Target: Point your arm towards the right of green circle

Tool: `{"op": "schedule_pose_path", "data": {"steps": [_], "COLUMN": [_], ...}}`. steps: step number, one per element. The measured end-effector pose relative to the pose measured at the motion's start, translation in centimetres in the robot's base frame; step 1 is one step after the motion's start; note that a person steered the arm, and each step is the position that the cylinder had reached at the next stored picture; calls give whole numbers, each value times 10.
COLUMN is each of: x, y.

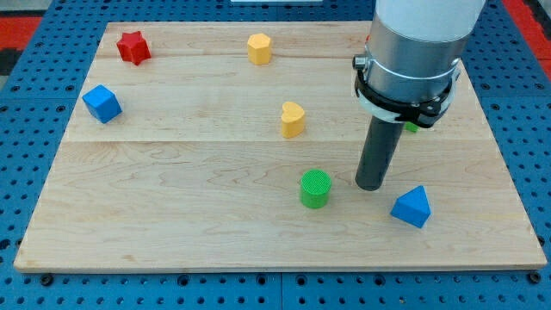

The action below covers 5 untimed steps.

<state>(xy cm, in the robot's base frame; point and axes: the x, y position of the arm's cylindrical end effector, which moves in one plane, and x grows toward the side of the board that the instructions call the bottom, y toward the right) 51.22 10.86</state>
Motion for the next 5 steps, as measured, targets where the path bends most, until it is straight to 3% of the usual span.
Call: {"op": "schedule_pose_path", "data": {"steps": [5], "x": [0], "y": [-8]}}
